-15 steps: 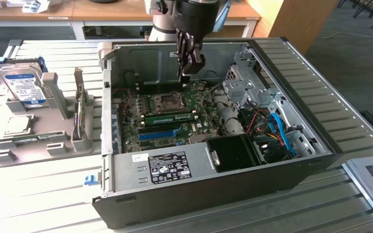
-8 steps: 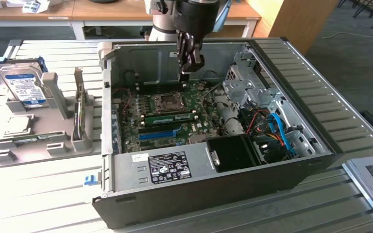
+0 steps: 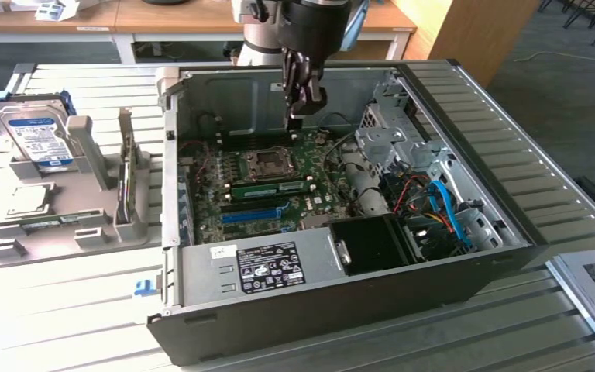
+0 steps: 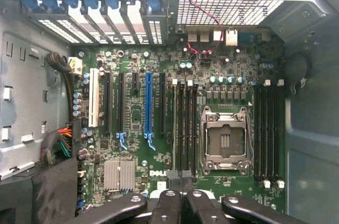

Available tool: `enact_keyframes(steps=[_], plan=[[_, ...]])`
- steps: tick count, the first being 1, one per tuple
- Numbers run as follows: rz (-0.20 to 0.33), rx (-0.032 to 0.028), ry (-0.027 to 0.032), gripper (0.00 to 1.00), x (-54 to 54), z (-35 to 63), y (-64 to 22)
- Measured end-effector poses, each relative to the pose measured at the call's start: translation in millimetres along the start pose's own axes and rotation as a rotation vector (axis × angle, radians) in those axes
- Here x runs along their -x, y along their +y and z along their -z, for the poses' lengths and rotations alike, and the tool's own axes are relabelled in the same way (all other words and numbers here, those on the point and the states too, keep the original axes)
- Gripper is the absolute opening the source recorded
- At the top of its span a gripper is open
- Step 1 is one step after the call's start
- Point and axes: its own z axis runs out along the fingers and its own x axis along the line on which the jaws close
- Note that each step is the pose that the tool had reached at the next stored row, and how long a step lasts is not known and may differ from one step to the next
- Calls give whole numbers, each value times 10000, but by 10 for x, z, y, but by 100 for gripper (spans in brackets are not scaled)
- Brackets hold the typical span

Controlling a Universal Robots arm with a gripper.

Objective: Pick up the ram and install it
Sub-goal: 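Press down the ram until it locks into place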

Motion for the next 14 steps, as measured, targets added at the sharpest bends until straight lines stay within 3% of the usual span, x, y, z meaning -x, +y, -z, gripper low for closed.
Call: enact_keyframes(steps=[14], plan=[[-1, 45, 0, 10, 1, 12, -252]])
